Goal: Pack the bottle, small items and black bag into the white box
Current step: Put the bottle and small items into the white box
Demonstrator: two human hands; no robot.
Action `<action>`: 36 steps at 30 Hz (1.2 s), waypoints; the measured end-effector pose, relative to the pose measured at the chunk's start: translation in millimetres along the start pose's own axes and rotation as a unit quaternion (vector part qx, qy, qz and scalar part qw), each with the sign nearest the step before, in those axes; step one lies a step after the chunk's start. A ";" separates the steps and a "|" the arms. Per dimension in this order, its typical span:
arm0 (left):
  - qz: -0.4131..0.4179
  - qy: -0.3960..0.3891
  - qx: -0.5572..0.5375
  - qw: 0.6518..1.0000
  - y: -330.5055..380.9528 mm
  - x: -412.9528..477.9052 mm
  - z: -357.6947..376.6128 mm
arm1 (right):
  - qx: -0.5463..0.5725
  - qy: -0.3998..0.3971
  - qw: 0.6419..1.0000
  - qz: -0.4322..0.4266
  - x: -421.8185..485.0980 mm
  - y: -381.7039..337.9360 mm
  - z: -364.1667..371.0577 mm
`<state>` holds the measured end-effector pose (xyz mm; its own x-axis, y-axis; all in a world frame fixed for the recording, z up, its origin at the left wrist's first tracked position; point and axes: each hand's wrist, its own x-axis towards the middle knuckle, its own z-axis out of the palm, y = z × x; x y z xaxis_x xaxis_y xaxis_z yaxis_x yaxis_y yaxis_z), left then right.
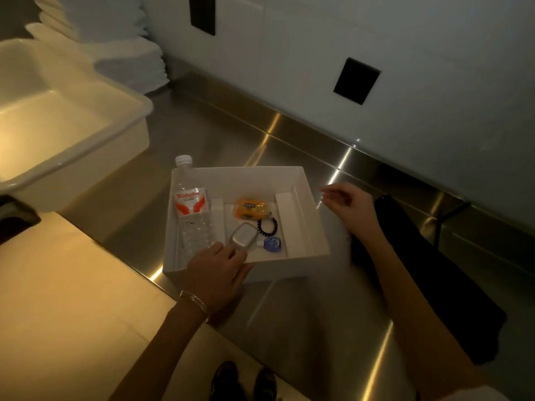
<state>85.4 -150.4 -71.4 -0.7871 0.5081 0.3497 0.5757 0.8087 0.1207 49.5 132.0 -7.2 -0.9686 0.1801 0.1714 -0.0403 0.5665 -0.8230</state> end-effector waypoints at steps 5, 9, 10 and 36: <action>0.005 -0.014 0.011 1.000 -1.0 0.7 -3.0 | -0.016 0.024 0.985 0.169 -18.8 78.0 11.3; -0.008 -0.017 0.006 1.000 0.9 0.7 -4.3 | -0.062 -0.026 0.979 0.194 -22.0 109.3 30.9; -0.011 -0.017 0.002 1.000 1.1 0.5 -4.4 | -0.074 -0.038 0.978 0.190 -21.4 113.6 34.5; 0.009 0.003 0.007 1.000 -0.7 -1.1 -3.5 | -0.025 -0.136 0.990 0.013 -2.6 -20.8 25.2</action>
<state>86.6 -152.6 -68.6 -0.7752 0.5213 0.3568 0.5870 0.8031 0.1020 46.7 99.5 -4.2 -0.9997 -0.0231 -0.0073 -0.0081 0.6046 -0.7965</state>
